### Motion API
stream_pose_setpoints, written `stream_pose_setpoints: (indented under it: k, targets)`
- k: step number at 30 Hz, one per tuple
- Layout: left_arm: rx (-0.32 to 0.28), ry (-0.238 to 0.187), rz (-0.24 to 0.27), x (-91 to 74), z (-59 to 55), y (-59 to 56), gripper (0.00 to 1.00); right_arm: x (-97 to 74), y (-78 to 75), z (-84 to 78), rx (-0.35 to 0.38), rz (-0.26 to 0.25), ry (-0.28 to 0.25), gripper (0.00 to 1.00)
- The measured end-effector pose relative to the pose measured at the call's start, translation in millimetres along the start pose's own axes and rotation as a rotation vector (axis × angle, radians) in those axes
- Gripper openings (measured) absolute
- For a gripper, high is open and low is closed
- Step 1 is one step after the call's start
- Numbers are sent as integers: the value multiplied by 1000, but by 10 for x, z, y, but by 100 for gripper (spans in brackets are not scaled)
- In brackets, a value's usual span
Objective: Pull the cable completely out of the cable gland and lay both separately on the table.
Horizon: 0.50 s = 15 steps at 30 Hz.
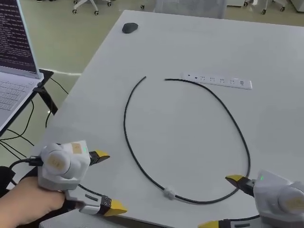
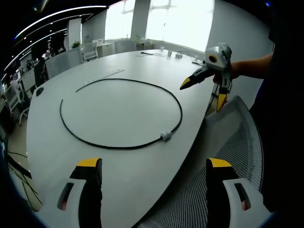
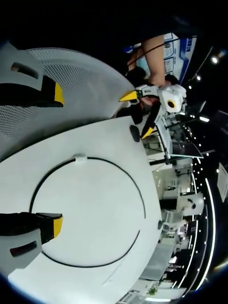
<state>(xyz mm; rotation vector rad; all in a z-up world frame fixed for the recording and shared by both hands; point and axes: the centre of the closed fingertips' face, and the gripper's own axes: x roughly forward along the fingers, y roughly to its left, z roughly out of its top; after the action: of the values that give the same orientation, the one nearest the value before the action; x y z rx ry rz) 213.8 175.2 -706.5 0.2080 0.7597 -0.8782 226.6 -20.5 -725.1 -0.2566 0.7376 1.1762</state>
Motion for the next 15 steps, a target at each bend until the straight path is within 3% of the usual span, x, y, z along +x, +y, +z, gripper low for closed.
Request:
stream_pose_setpoints:
  k: [15]
  targets:
    - [8, 2, -22, 87, -43, 10, 91, 319, -39, 213, -39, 9, 37, 85]
